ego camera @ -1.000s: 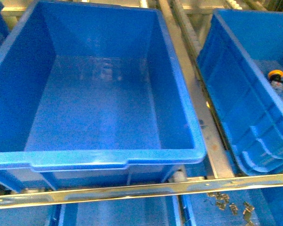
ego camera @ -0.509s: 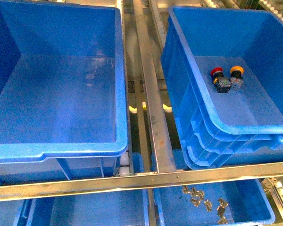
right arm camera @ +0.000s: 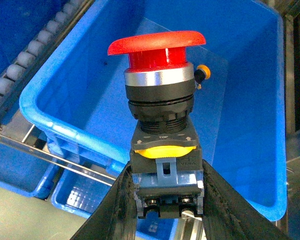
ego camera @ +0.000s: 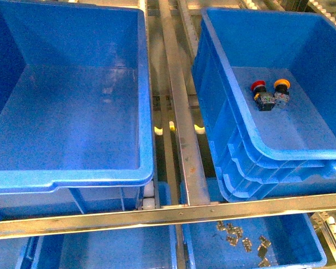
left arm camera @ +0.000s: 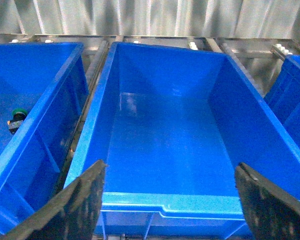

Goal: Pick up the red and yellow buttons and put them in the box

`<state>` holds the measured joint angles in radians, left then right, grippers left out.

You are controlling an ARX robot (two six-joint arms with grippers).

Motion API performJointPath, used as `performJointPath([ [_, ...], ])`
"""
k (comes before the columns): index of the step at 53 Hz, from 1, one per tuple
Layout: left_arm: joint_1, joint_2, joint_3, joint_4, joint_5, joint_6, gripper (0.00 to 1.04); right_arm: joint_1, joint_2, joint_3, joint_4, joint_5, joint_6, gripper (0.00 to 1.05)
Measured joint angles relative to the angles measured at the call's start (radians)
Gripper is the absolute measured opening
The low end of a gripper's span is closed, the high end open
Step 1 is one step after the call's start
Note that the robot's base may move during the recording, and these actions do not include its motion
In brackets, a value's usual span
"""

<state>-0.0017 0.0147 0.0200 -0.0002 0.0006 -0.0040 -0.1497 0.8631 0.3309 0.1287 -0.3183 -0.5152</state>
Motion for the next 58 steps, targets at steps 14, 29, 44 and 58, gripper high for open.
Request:
performJointPath([
  [14, 0.000, 0.000, 0.000, 0.000, 0.000, -0.001, 0.88, -0.007, 0.000, -0.002, -0.005, -0.005, 0.000, 0.27],
  [29, 0.000, 0.000, 0.000, 0.000, 0.000, 0.000, 0.97, -0.059, 0.023, -0.006, 0.003, -0.034, -0.001, 0.27],
  [44, 0.000, 0.000, 0.000, 0.000, 0.000, 0.000, 0.97, -0.094, 0.063, -0.005, 0.015, -0.058, -0.014, 0.27],
  [58, 0.000, 0.000, 0.000, 0.000, -0.002, 0.000, 0.97, -0.090, 0.080, -0.003, 0.026, -0.060, -0.019, 0.27],
])
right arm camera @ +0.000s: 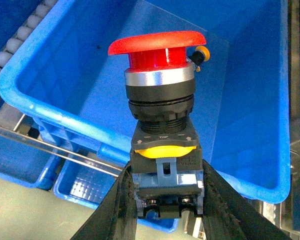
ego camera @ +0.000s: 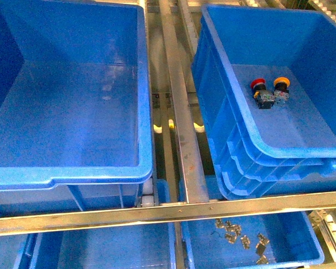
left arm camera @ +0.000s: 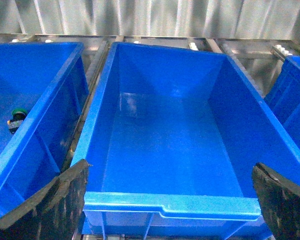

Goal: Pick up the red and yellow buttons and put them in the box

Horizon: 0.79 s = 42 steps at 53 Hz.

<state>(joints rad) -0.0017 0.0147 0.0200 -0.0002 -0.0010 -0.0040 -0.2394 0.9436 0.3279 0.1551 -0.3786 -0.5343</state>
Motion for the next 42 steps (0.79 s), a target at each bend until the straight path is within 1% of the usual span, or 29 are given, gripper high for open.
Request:
performJointPath([
  [6, 0.000, 0.000, 0.000, 0.000, 0.002, 0.000, 0.97, 0.009, 0.003, 0.009, 0.019, -0.016, 0.000, 0.27],
  [10, 0.001, 0.000, 0.000, 0.000, 0.005, 0.000, 0.97, 0.025, 0.040, 0.013, 0.032, 0.001, 0.000, 0.27],
  [16, 0.001, 0.000, 0.000, 0.000, 0.001, 0.000, 0.97, 0.109, 0.143, 0.085, 0.111, 0.016, 0.021, 0.27],
  [20, 0.001, 0.000, 0.000, 0.000, 0.001, 0.000, 0.97, 0.148, 0.226, 0.150, 0.156, 0.036, 0.057, 0.27],
  [26, 0.001, 0.000, 0.000, 0.000, 0.002, 0.000, 0.97, 0.196, 0.407, 0.300, 0.203, 0.082, 0.164, 0.27],
  [31, 0.001, 0.000, 0.000, 0.000, 0.002, 0.000, 0.97, 0.208, 0.558, 0.436, 0.210, 0.107, 0.286, 0.27],
  [34, 0.001, 0.000, 0.000, 0.000, 0.001, 0.000, 0.97, 0.208, 0.655, 0.535, 0.182, 0.117, 0.374, 0.27],
  [37, 0.001, 0.000, 0.000, 0.000, 0.001, 0.000, 0.97, 0.212, 0.710, 0.592, 0.166, 0.119, 0.413, 0.27],
  [42, 0.001, 0.000, 0.000, 0.000, 0.001, 0.000, 0.97, 0.230, 0.795, 0.684, 0.128, 0.120, 0.416, 0.27],
])
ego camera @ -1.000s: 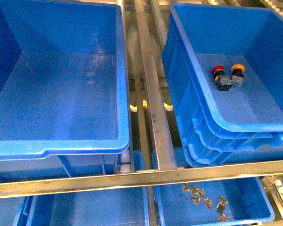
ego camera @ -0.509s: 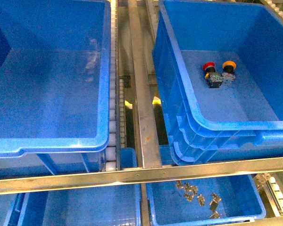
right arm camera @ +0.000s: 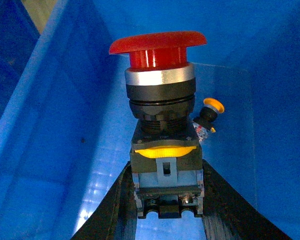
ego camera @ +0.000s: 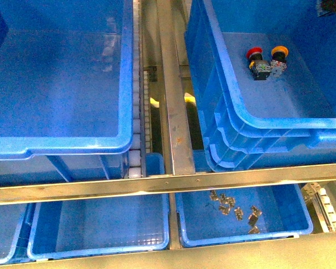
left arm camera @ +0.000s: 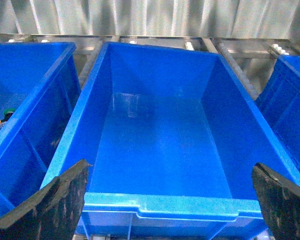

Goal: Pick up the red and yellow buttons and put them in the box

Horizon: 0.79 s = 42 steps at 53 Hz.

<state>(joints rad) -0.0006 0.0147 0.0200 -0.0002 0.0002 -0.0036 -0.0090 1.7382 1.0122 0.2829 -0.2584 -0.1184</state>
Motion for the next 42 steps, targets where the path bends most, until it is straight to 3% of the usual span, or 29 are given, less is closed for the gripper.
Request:
performJointPath([
  [16, 0.000, 0.000, 0.000, 0.000, 0.000, 0.000, 0.97, 0.062, 0.234, 0.169, -0.177, -0.090, -0.112, 0.27],
  [42, 0.000, 0.000, 0.000, 0.000, 0.000, 0.000, 0.97, -0.018, 0.592, 0.528, -0.199, 0.063, -0.095, 0.27],
])
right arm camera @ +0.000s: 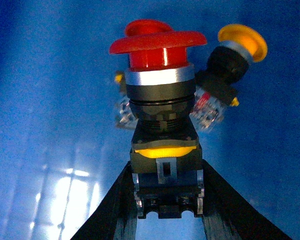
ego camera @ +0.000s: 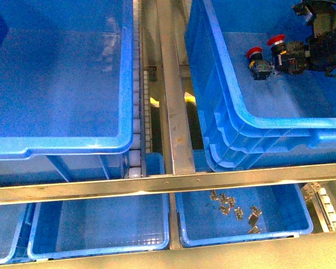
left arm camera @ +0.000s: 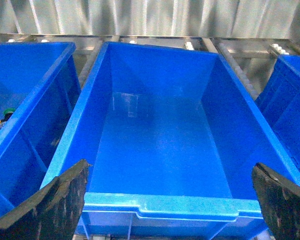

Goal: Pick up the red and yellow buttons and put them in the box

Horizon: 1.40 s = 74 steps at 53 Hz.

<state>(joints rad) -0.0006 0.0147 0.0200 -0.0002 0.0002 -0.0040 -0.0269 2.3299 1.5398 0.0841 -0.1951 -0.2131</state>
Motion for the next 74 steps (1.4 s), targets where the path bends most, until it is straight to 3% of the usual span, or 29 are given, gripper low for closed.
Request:
performJointPath([
  [11, 0.000, 0.000, 0.000, 0.000, 0.000, 0.000, 0.97, 0.006, 0.087, 0.143, -0.024, 0.027, 0.027, 0.28],
  [22, 0.000, 0.000, 0.000, 0.000, 0.000, 0.000, 0.97, 0.016, 0.094, 0.154, 0.007, 0.057, 0.042, 0.63],
  [28, 0.000, 0.000, 0.000, 0.000, 0.000, 0.000, 0.97, 0.013, 0.051, 0.057, 0.076, 0.072, 0.041, 0.88],
  [33, 0.000, 0.000, 0.000, 0.000, 0.000, 0.000, 0.97, 0.005, -0.017, -0.043, 0.126, 0.053, 0.040, 0.99],
  [46, 0.000, 0.000, 0.000, 0.000, 0.000, 0.000, 0.97, -0.027, -0.329, -0.389, 0.274, 0.006, 0.042, 0.98],
  [55, 0.000, 0.000, 0.000, 0.000, 0.000, 0.000, 0.97, -0.064, -0.664, -0.761, 0.329, -0.037, 0.098, 0.98],
  [63, 0.000, 0.000, 0.000, 0.000, 0.000, 0.000, 0.97, -0.100, -0.886, -0.946, 0.289, -0.070, 0.124, 0.98],
  [74, 0.000, 0.000, 0.000, 0.000, 0.000, 0.000, 0.97, -0.148, -1.295, -1.103, 0.088, -0.089, 0.231, 0.98],
])
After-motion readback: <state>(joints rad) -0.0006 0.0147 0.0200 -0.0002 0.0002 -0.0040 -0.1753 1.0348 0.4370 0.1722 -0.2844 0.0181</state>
